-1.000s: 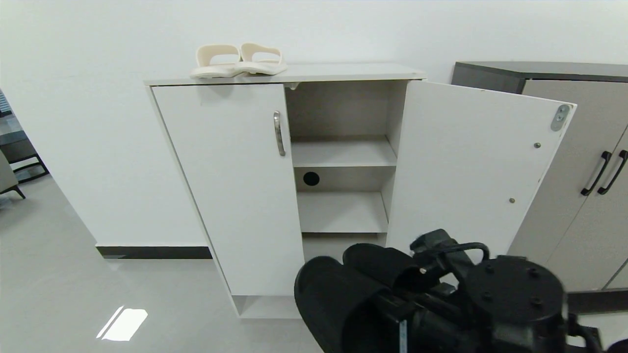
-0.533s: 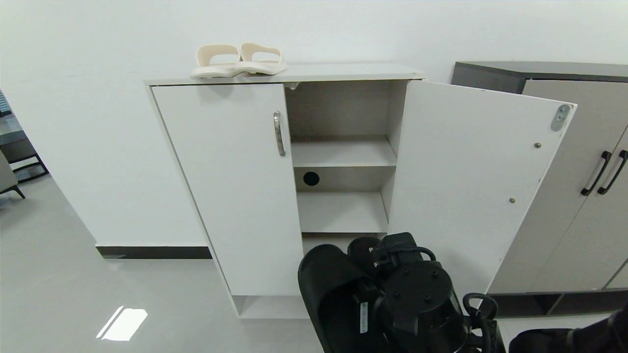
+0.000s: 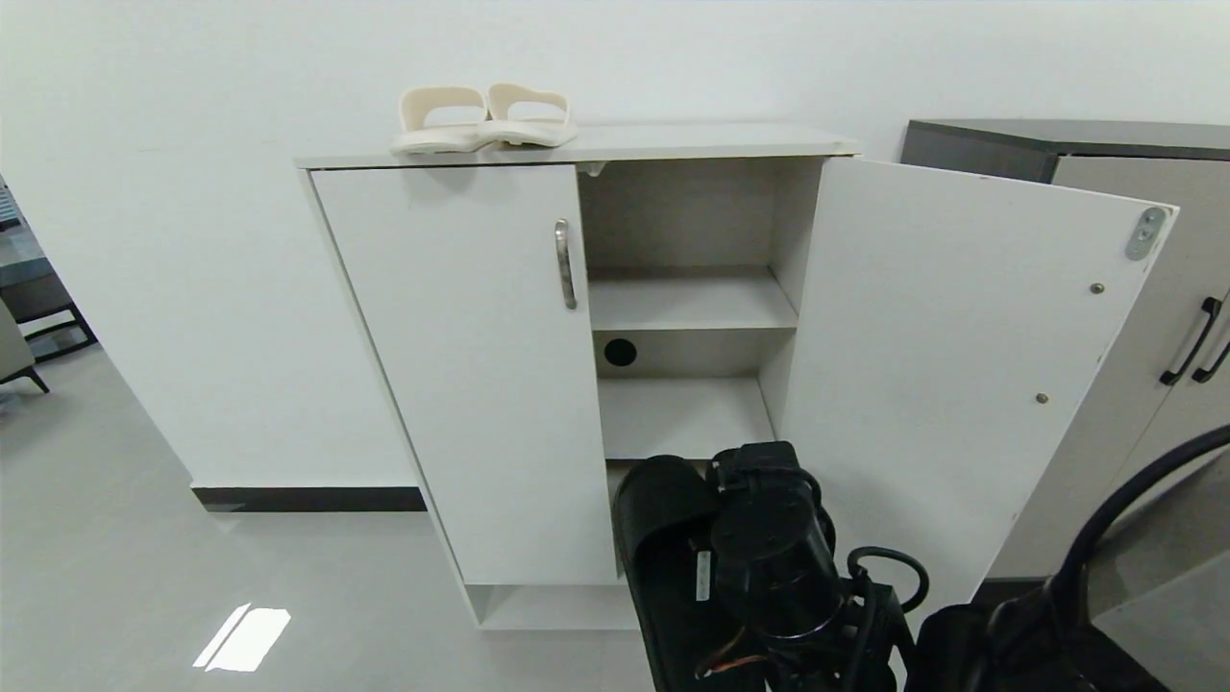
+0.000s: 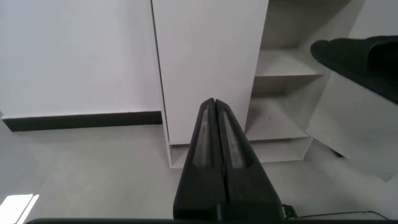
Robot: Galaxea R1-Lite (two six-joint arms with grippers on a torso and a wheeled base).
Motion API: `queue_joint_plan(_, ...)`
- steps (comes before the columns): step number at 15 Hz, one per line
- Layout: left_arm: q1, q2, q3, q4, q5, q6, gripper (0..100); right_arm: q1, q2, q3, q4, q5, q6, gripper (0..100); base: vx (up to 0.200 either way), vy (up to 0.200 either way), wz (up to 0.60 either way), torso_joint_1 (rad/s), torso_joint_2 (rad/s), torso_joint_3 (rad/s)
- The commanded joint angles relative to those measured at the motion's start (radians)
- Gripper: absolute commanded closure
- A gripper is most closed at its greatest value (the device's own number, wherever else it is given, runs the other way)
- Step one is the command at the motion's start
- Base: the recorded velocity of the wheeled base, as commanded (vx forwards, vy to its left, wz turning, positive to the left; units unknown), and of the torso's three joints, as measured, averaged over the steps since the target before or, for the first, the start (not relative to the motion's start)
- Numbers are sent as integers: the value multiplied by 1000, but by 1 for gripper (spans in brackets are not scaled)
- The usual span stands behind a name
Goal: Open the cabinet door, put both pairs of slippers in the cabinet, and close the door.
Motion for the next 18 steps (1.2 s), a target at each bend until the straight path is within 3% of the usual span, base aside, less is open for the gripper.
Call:
queue_joint_plan(1, -1, 2, 0, 1, 1, -1, 100, -17, 48, -13, 1, -6, 0, 100, 0, 0, 0, 0, 0, 0)
queue_joint_plan(8, -1, 2, -2, 2, 1, 1, 100, -63, 138, -79, -50, -12, 0, 100, 0, 0, 0, 1, 1, -16)
queue_joint_plan(14, -1, 2, 0, 2, 1, 4, 100, -113, 186, -213, -43, -12, -11, 100, 0, 0, 0, 3, 2, -192)
queue_joint_plan(18, -1, 2, 0, 2, 1, 6, 100, -111, 206, -233, -50, -18, -18, 100, 0, 0, 0, 4, 1, -196)
